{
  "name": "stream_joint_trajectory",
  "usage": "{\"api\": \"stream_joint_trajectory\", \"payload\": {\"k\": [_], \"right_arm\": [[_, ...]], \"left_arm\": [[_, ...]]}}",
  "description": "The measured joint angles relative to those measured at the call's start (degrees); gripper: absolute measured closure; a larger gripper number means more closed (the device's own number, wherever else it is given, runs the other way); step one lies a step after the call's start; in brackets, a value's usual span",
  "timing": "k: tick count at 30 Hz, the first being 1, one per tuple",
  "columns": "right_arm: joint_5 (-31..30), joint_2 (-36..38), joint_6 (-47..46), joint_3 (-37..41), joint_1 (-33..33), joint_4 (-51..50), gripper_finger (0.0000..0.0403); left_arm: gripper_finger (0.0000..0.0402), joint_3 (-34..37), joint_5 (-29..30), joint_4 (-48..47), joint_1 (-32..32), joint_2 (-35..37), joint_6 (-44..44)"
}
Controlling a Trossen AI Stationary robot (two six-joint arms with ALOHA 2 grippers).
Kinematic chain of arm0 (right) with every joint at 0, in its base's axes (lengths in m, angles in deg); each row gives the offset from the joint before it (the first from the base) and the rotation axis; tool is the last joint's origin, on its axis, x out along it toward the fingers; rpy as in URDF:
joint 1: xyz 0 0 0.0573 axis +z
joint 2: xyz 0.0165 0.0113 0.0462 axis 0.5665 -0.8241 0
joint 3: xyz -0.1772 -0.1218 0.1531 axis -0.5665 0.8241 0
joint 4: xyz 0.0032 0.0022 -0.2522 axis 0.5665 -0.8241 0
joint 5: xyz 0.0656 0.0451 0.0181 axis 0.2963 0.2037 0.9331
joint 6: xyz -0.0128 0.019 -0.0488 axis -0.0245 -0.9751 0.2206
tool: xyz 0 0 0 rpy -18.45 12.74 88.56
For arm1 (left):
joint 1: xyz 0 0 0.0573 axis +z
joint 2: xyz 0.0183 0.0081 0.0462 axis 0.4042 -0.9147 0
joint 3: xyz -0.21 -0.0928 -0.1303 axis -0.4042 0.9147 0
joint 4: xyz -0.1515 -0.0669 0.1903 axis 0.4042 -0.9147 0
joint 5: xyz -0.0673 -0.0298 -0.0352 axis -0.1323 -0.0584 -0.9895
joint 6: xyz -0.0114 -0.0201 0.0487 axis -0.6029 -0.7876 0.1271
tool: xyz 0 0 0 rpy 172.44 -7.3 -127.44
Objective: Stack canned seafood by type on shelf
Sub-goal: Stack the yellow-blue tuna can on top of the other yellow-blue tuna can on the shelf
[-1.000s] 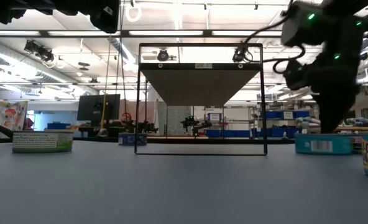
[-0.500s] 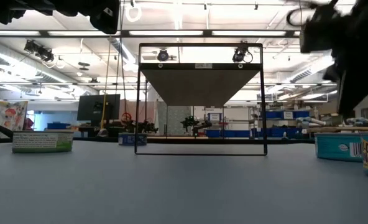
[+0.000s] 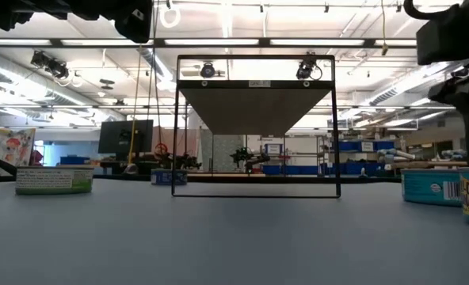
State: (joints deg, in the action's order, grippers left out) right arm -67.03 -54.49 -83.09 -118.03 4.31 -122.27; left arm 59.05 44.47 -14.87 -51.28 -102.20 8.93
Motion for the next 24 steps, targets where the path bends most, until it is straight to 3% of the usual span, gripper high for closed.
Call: {"api": "stream_joint_trajectory", "payload": {"k": [5,14,19,24], "right_arm": [[-6.1,-8.1,1.1,-7.0,1.2,-9.9,0.0263],[-8.6,-18.3,6.9,-15.3,1.7,-19.4,0.0326],[-6.9,-17.8,8.0,-17.6,1.6,-22.1,0.0392],[-6.3,-13.5,8.0,-18.4,1.2,-21.3,0.0394]], "left_arm": [[0.0396,0.0,0.3,0.0,0.0,0.0,0.0],[0.0396,0.0,0.4,-0.2,0.0,0.0,-0.1],[0.0396,0.0,0.4,-0.2,0.0,0.0,-0.1],[0.0396,0.0,0.4,-0.1,0.0,0.0,0.0]]}}
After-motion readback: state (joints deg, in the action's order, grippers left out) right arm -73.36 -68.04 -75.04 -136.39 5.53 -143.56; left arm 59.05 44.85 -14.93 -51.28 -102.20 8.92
